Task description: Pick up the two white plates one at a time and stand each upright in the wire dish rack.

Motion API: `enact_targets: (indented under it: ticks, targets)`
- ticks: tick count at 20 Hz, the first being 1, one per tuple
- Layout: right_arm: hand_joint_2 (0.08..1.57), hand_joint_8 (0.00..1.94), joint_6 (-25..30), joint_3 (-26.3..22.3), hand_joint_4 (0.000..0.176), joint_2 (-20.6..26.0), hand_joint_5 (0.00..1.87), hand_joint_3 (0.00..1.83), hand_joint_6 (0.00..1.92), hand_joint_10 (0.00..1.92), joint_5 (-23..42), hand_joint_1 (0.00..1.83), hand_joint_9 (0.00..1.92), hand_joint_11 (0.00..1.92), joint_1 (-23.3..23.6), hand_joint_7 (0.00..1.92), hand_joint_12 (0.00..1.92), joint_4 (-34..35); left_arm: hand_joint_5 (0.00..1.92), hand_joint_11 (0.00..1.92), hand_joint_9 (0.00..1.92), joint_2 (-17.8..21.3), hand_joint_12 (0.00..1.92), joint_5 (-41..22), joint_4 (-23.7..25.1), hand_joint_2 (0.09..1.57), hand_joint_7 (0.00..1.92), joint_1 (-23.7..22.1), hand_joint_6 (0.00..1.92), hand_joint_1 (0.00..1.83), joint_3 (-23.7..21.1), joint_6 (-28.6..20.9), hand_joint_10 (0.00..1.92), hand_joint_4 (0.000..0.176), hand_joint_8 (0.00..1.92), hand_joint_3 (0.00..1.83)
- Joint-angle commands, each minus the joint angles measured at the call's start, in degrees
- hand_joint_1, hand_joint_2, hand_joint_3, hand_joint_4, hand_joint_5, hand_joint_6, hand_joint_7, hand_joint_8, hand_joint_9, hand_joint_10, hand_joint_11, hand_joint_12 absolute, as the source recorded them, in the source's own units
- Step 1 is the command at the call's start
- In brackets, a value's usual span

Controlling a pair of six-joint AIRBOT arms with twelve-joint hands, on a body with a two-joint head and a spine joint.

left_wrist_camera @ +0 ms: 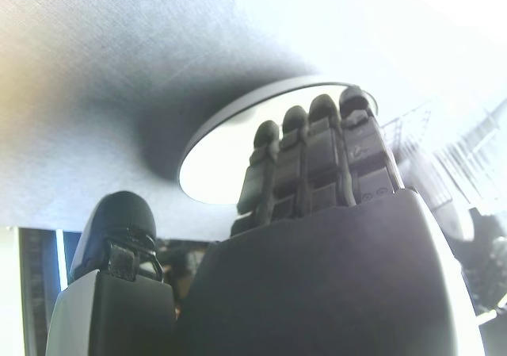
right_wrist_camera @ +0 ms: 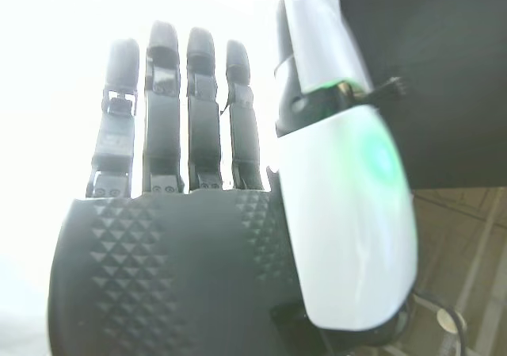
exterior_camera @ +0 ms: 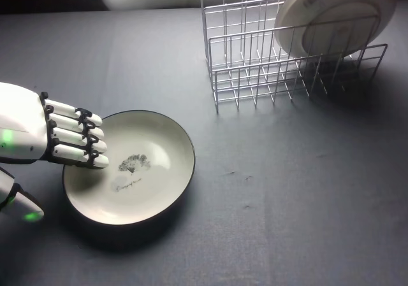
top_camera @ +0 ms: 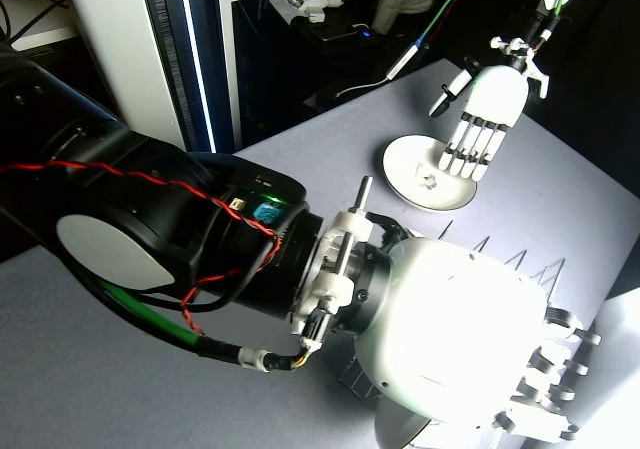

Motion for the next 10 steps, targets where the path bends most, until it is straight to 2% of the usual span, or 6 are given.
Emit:
enact_targets:
  ticks: [1, 4, 6, 8, 10]
  targets:
    - [1.06, 0.00, 0.25, -0.39, 0.000, 0.52, 0.31, 0.00, 0.00, 0.00, 7.59, 1.07, 0.34, 0.00, 1.29, 0.34, 0.98, 0.05, 0.06, 0.02, 0.05, 0.17, 0.01, -0.35, -2.70, 1.24, 0.07, -0.07, 0.01, 0.00, 0.36, 0.11, 0.01, 0.000, 0.01, 0.00]
    - [1.00, 0.00, 0.20, -2.80, 0.000, 1.26, 0.13, 0.00, 0.00, 0.00, 9.26, 1.03, 0.09, 0.00, 2.44, 0.11, 0.53, -5.47, 0.07, 0.03, 0.05, 0.16, 0.02, -0.28, -2.71, 1.24, 0.08, -0.09, 0.00, 0.00, 0.47, 0.15, 0.01, 0.000, 0.01, 0.00]
    - [0.96, 0.00, 0.03, -5.09, 0.000, 1.83, 0.10, 0.00, 0.00, 0.00, 11.34, 1.11, 0.02, 0.00, 2.90, 0.03, 0.31, -10.98, 0.07, 0.00, 0.04, 0.10, 0.01, -0.16, -2.71, 1.25, 0.07, -0.09, 0.00, 0.00, 0.63, 0.24, 0.00, 0.000, 0.00, 0.00]
    - [0.99, 0.00, -0.33, -7.63, 0.000, 2.38, 0.06, 0.00, 0.00, 0.00, 13.88, 1.19, 0.00, 0.00, 2.89, 0.00, 0.15, -16.87, 0.08, 0.03, 0.06, 0.03, 0.02, -0.16, -2.71, 1.24, 0.09, -0.07, 0.01, 0.00, 0.69, 0.30, 0.01, 0.000, 0.01, 0.00]
    - [0.96, 0.00, -1.02, -9.58, 0.000, 2.68, 0.05, 0.00, 0.00, 0.00, 15.43, 1.25, 0.00, 0.00, 2.46, 0.00, 0.19, -20.23, 0.07, 0.02, 0.05, -0.04, 0.02, -0.16, -2.71, 1.24, 0.07, 0.11, 0.00, 0.00, 0.69, 0.29, 0.00, 0.000, 0.00, 0.00]
